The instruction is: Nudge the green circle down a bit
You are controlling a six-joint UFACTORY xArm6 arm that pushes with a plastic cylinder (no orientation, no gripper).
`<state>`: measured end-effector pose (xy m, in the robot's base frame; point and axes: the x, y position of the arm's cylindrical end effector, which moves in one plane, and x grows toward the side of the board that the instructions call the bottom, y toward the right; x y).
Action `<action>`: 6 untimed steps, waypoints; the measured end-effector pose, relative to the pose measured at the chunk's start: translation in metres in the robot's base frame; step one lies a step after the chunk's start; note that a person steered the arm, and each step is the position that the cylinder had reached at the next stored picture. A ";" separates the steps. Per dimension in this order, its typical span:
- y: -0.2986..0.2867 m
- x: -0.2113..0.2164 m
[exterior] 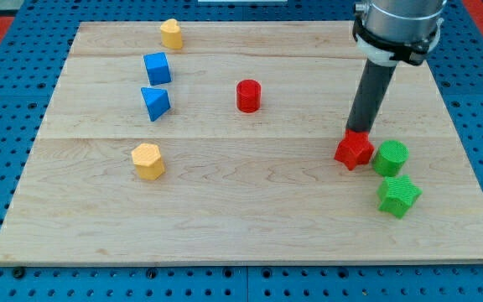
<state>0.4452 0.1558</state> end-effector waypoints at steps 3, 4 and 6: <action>0.031 -0.020; 0.028 0.008; 0.014 -0.014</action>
